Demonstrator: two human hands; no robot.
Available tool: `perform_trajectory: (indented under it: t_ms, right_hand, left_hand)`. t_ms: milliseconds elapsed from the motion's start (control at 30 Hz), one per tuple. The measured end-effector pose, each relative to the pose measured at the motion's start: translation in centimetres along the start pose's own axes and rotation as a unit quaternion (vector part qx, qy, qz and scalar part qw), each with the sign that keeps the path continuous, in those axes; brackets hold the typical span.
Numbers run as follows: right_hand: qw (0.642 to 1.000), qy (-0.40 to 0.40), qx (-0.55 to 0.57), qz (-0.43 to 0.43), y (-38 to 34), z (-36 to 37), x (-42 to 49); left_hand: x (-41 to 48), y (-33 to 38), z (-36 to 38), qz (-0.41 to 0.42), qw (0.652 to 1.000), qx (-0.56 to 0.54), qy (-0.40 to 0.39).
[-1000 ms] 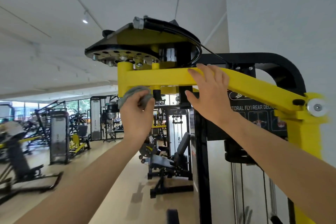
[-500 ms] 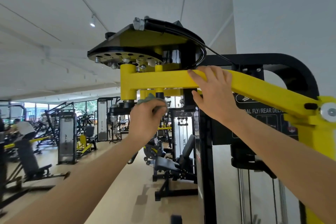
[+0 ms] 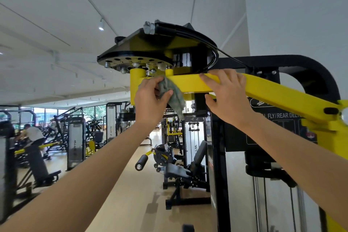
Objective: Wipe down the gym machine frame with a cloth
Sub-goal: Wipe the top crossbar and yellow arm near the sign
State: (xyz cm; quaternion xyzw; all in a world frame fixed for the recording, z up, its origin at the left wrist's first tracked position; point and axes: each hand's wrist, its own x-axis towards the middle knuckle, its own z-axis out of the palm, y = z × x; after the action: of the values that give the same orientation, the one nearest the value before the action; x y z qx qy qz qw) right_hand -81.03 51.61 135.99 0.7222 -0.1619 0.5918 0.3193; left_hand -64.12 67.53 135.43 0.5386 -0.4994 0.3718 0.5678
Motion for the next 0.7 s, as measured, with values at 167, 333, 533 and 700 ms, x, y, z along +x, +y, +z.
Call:
perform_trajectory:
  t_ms: [167, 333, 533, 700]
  right_hand:
    - [1.0, -0.015, 0.002, 0.003, -0.2, -0.6, -0.1]
    - [0.999, -0.044, 0.026, -0.015, 0.3, -1.4, -0.1]
    - [0.992, -0.091, 0.083, -0.024, 3.1, -3.0, -1.9]
    - [0.977, -0.106, 0.17, 0.079, 2.8, -4.9, -8.2]
  left_hand:
    - [0.4, -0.1, 0.6, 0.022, 0.999, 0.033, -0.036]
    - [0.1, 1.7, 2.5, 0.068, 0.995, 0.024, -0.067]
    - [-1.1, 4.0, 5.3, 0.11, 0.983, 0.007, -0.144]
    - [-4.5, 4.7, 6.9, -0.013, 0.93, -0.127, -0.346]
